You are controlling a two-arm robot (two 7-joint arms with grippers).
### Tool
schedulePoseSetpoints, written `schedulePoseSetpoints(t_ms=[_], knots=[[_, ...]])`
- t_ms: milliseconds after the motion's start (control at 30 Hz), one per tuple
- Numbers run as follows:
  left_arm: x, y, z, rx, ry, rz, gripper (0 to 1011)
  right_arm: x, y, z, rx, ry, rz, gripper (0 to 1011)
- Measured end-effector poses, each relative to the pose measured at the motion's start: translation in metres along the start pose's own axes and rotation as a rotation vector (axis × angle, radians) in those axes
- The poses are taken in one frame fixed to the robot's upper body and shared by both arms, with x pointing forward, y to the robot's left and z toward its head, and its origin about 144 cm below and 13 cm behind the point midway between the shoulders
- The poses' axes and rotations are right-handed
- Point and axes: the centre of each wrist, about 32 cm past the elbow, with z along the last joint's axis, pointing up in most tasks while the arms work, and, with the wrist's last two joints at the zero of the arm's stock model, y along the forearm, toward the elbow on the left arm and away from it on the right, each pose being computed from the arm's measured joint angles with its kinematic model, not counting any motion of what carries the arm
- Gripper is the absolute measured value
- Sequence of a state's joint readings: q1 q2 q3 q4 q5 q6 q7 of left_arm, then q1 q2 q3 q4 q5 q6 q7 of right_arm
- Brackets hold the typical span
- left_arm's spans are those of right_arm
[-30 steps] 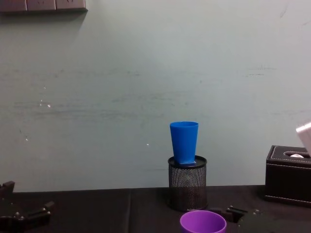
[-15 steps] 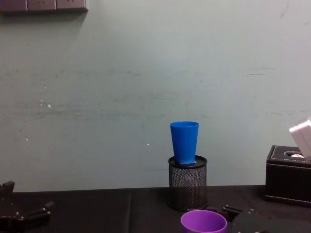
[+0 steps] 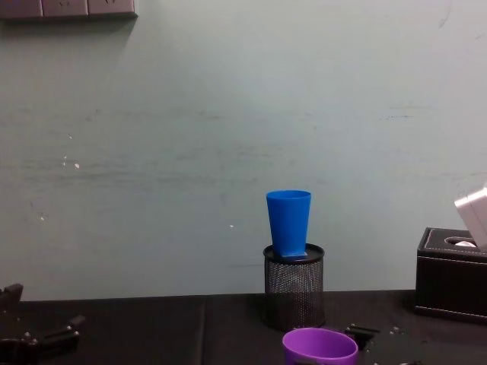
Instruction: Pick up one cup with a gripper and tap it against the other cup.
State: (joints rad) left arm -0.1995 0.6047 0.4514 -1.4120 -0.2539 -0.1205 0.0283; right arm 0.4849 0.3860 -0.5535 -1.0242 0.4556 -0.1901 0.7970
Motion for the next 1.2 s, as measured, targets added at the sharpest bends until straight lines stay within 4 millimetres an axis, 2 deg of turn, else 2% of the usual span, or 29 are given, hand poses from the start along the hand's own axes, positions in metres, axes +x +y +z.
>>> schedulePoseSetpoints(t_ms=[367,800,1200], knots=[[0.0,0.0,0.0,0.0,0.0,0.0,1012,-0.001,-0.001,0.002,0.0,-0.009,-0.006,737],[0.0,0.0,0.0,0.0,0.0,0.0,1011,-0.006,-0.008,0.043,-0.016,-0.123,-0.051,726],[0.0,0.0,0.0,0.0,0.0,0.0,1011,-0.013,-0.014,0.071,-0.018,-0.104,-0.116,726]])
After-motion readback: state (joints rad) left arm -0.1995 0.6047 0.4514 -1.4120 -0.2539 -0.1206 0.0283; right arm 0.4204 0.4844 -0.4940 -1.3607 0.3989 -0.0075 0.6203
